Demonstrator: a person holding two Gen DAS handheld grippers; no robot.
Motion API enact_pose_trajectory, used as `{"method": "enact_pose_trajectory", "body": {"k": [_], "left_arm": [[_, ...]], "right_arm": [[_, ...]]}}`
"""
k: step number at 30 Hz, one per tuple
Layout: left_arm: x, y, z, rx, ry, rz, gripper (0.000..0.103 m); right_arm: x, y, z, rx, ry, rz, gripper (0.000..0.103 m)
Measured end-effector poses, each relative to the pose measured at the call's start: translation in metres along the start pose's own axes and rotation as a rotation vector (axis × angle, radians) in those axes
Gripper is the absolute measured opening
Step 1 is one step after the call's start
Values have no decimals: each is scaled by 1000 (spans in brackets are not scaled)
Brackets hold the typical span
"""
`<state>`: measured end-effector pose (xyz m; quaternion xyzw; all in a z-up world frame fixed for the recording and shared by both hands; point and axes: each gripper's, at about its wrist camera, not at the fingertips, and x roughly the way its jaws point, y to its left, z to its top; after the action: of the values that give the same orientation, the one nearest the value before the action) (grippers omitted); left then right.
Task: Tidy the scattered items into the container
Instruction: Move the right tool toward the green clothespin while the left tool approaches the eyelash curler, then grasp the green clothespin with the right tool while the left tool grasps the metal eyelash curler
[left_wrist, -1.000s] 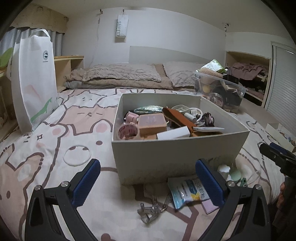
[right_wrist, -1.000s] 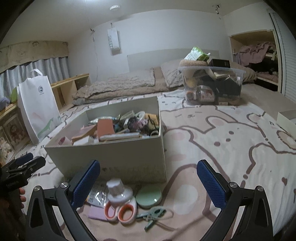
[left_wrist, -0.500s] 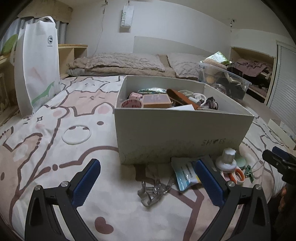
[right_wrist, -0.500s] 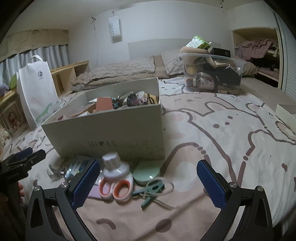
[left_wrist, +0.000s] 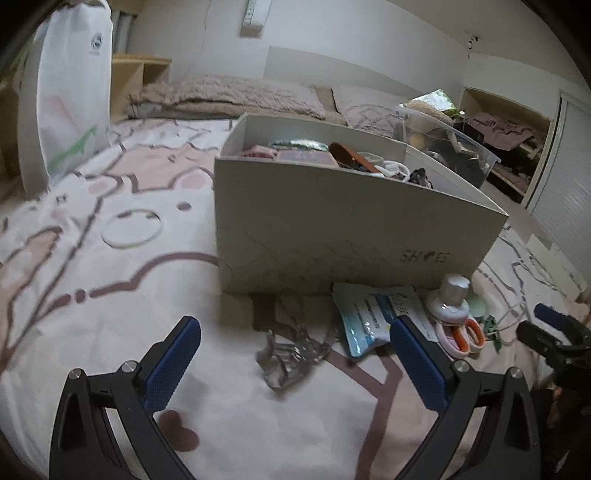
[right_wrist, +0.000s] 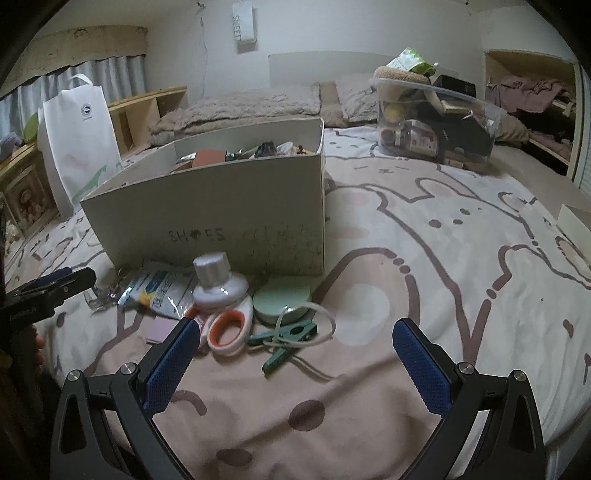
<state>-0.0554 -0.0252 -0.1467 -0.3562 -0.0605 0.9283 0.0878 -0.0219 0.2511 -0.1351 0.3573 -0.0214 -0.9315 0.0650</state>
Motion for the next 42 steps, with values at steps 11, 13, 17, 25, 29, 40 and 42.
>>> {"method": "enact_pose_trajectory", "body": {"k": [11, 13, 17, 25, 29, 40, 42], "left_arm": [[16, -6, -11, 14, 69, -19, 94], [17, -5, -12, 15, 72, -27, 86], [21, -3, -12, 9, 89, -44, 80], [17, 4, -16, -50, 101, -146, 76], [12, 2, -22, -49, 111, -185, 76], [8, -13, -25, 26, 115, -141, 76], [9, -12, -24, 24, 127, -146, 76]], "right_arm": [[10, -8, -5, -2, 78, 37, 103], [11, -10, -5, -13, 91, 38, 103], [17, -8, -5, -59, 131, 41, 103], [22, 0, -4, -199, 192, 54, 103], [24, -1, -3, -236, 204, 47, 103], [34, -10, 3, -309, 256, 116, 103], [36, -10, 3, -365, 261, 130, 103]]}}
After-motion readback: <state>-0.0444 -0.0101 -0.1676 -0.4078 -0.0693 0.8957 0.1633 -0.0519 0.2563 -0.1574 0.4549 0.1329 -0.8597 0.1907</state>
